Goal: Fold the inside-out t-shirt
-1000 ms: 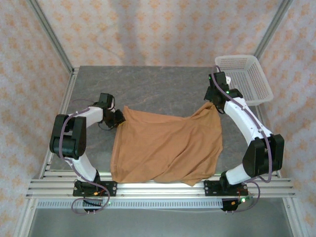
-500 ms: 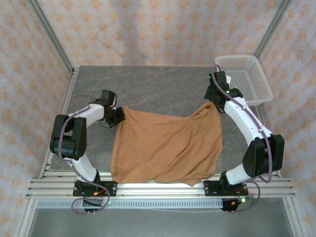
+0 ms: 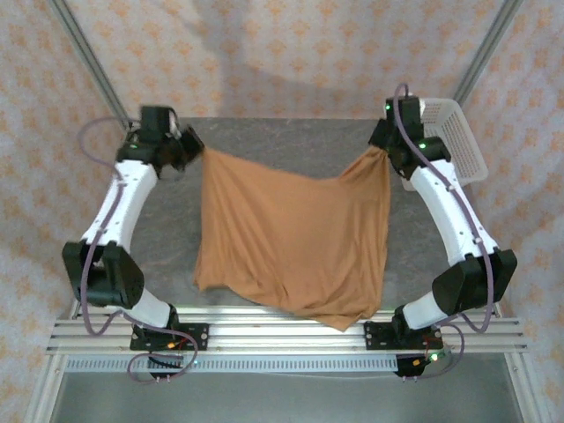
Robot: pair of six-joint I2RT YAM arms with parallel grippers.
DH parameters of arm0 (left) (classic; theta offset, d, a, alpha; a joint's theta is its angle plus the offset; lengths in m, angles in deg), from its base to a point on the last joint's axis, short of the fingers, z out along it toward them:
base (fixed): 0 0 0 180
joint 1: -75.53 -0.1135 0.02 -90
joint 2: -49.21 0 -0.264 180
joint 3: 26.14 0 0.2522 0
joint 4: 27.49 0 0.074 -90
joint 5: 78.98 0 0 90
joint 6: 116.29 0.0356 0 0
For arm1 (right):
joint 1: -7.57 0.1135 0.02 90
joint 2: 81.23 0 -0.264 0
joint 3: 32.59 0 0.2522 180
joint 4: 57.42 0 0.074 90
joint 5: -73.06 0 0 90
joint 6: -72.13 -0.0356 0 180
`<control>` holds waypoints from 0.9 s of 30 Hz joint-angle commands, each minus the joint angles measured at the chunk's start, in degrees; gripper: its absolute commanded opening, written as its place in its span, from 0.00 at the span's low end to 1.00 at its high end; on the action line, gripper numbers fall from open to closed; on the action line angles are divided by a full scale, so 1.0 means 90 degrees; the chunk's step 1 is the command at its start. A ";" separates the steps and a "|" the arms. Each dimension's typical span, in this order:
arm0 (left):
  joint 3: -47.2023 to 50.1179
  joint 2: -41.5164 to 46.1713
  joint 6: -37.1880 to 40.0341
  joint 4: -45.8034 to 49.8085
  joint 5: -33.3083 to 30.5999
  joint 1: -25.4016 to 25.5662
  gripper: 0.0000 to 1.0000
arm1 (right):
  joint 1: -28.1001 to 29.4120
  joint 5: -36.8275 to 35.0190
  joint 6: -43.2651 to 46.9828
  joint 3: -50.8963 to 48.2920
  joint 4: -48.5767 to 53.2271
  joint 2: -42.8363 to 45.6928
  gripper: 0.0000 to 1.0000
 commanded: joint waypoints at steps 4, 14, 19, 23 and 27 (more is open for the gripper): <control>-0.1871 0.0934 -0.1123 -0.0079 0.0036 -0.0651 0.00 | -0.0012 -0.0074 0.0181 0.1612 0.0192 0.0746 0.00; -0.2680 0.2102 -0.0656 0.0385 -0.0527 -0.0965 0.00 | -0.0006 0.0395 0.0365 0.3132 0.0572 0.1866 0.00; -0.2931 0.2624 -0.0384 0.0595 -0.0907 -0.0960 0.00 | -0.0004 0.0557 0.0393 0.3612 0.0840 0.2299 0.00; -0.3246 0.2908 -0.0227 0.0701 -0.1020 -0.0961 0.00 | -0.0009 0.0683 0.0356 0.3941 0.0935 0.2550 0.00; -0.3509 0.3023 -0.0099 0.0785 -0.1056 -0.0962 0.00 | -0.0008 0.0581 0.0463 0.4325 0.1040 0.2605 0.00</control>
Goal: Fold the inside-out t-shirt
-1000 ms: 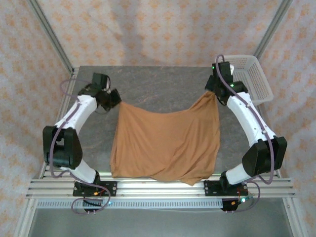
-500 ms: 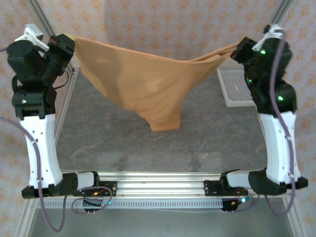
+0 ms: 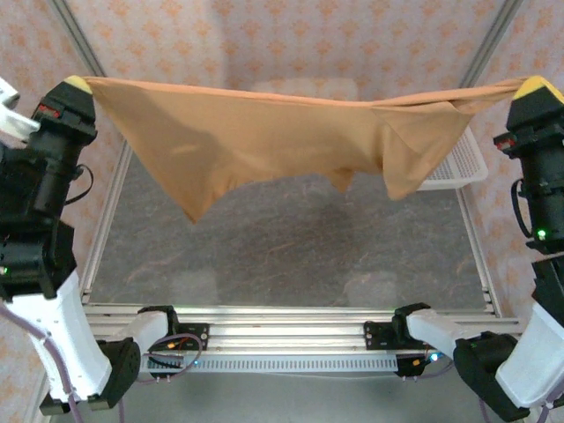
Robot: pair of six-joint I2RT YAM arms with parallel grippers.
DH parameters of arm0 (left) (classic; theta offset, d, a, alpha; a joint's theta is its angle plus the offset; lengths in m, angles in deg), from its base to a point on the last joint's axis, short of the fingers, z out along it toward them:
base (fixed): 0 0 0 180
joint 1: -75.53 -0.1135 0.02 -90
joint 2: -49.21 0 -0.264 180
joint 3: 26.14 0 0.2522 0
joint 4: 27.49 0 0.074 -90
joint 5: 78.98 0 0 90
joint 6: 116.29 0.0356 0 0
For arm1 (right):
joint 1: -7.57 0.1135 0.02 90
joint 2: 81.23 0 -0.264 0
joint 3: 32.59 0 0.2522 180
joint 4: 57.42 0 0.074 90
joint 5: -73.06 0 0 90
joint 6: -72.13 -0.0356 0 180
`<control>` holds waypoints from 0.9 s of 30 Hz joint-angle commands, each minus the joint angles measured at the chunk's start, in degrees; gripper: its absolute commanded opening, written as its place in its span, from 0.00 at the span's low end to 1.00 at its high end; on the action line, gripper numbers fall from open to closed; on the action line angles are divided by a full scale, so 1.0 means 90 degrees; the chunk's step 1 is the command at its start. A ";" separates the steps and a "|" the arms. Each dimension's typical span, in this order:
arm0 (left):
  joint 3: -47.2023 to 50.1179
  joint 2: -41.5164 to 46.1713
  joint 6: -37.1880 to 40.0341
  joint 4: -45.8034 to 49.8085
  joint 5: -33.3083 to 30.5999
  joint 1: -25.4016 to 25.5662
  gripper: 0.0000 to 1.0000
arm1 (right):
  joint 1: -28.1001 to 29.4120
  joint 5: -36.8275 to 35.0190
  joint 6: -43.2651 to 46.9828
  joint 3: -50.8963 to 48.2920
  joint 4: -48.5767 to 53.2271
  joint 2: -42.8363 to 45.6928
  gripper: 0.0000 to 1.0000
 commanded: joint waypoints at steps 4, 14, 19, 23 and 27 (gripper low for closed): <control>-0.0060 -0.0054 0.0323 0.0011 -0.0254 -0.0078 0.00 | -0.0001 -0.0366 0.0456 0.0295 0.0097 -0.0285 0.00; 0.2431 -0.1442 0.0223 -0.1724 0.0155 -0.0034 0.00 | -0.0009 -0.1009 0.1092 -0.0998 -0.1104 -0.1943 0.00; 0.2933 -0.3202 0.0363 -0.2502 -0.0011 0.0006 0.00 | -0.0006 -0.1051 0.1291 -0.1107 -0.1759 -0.3625 0.00; 0.2389 -0.4761 0.0389 -0.2657 -0.0107 0.0111 0.00 | -0.0009 -0.0951 0.1167 -0.0373 -0.1951 -0.5399 0.00; 0.1273 -0.6350 0.0512 -0.2125 -0.0039 0.0189 0.12 | -0.0001 -0.0508 0.0783 0.2096 -0.1136 -0.7813 0.15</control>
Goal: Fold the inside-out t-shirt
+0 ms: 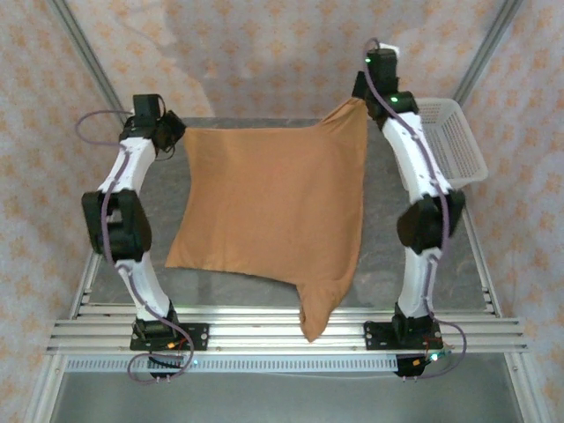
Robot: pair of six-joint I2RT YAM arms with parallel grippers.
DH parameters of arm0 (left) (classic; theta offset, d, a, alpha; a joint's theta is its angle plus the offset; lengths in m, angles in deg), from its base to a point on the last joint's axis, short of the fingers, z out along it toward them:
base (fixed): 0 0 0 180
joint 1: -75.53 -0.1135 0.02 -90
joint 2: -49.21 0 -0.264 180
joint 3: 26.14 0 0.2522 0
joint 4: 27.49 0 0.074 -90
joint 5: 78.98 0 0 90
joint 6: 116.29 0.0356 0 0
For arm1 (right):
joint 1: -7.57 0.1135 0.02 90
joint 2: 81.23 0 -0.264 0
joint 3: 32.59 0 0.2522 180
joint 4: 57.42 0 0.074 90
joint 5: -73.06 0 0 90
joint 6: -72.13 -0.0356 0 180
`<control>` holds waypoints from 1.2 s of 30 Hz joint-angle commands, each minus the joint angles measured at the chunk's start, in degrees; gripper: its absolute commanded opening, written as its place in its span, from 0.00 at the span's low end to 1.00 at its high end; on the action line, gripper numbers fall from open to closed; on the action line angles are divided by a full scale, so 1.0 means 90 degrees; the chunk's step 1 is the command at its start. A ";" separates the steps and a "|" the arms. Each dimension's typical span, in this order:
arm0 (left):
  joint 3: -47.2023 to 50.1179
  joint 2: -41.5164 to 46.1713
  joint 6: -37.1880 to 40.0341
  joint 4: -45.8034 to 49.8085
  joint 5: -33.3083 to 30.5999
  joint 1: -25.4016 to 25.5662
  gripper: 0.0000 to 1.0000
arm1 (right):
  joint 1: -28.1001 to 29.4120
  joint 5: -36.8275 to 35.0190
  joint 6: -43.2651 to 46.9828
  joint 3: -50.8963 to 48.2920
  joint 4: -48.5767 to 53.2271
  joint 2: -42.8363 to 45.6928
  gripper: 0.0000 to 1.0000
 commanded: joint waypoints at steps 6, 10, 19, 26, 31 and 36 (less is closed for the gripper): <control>-0.1651 -0.0706 0.0473 0.1112 -0.0560 0.0107 0.66 | -0.0004 0.0476 -0.0885 0.2878 0.1096 -0.1930 0.82; -0.0765 0.0344 0.0573 0.1203 -0.1046 0.0331 0.66 | -0.0011 0.0528 -0.1257 0.1260 0.1287 -0.0883 0.82; 0.2634 0.1723 0.0043 -0.0214 0.0119 0.1557 0.63 | 0.0233 0.2013 -0.1964 -0.3192 0.1092 0.1208 0.64; 0.3531 0.1369 0.0058 -0.0517 0.0070 0.1685 0.63 | 0.0206 0.2359 -0.2637 -0.6233 -0.0242 0.1805 0.56; 0.3060 0.0417 0.0187 -0.0348 0.0143 0.1423 0.64 | -0.0084 0.2131 -0.2709 -0.6068 -0.0281 0.0911 0.55; 0.2515 -0.0476 -0.0105 -0.0406 0.0106 0.1077 0.63 | -0.0373 0.1674 -0.2306 -0.4496 0.0461 -0.0477 0.56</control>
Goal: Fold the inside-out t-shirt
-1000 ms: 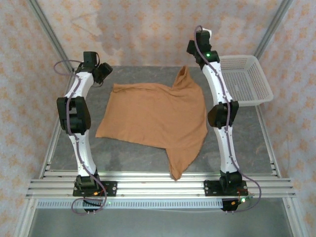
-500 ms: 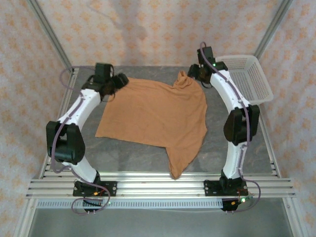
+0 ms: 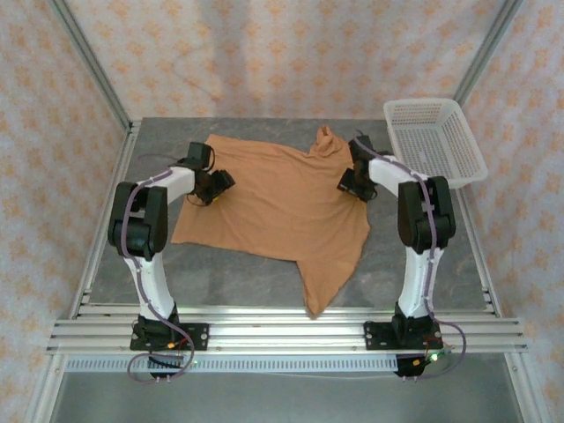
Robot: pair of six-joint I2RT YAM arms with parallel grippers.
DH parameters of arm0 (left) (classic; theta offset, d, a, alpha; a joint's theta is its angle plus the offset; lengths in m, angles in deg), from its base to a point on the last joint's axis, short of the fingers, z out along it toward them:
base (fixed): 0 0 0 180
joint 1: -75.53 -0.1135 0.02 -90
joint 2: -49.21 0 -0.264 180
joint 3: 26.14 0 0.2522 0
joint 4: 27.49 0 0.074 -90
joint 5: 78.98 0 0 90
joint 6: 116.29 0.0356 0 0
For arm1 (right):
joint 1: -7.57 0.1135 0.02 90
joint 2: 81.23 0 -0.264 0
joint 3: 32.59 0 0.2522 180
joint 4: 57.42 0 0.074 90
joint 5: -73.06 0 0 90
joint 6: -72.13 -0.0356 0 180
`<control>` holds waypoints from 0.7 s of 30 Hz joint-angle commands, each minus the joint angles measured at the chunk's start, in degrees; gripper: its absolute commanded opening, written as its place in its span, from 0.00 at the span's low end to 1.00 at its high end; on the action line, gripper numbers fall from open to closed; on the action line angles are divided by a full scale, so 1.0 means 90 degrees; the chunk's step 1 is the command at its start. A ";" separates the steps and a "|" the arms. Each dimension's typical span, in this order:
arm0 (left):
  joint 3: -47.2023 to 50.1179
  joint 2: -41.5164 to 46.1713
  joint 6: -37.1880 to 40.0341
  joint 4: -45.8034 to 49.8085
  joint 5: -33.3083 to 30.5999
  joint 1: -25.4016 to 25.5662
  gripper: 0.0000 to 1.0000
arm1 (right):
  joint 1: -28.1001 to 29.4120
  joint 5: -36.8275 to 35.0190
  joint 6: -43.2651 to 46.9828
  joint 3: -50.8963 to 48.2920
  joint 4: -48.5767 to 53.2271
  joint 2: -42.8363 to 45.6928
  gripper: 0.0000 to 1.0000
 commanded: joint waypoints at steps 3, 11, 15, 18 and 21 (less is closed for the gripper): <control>-0.0478 -0.0774 -0.0146 0.0018 -0.0182 -0.0197 0.63 | -0.0331 -0.0537 0.0381 0.1900 0.0893 -0.1537 0.56; -0.0548 -0.0601 -0.0268 0.0052 -0.0268 -0.0197 0.64 | -0.0583 -0.0584 0.0818 0.4763 0.2485 -0.2786 0.56; -0.0331 0.0147 -0.0109 0.0419 -0.0292 -0.0225 0.64 | -0.0583 -0.0688 0.0925 0.4290 0.2573 -0.2041 0.59; -0.0103 0.1069 0.0011 0.0754 -0.0421 -0.0246 0.63 | -0.0583 -0.0439 0.0917 0.3449 0.2304 -0.1047 0.62; 0.0277 0.1991 0.0090 0.1039 -0.0576 -0.0312 0.60 | -0.0564 -0.0098 0.0861 0.2564 0.2058 0.0052 0.65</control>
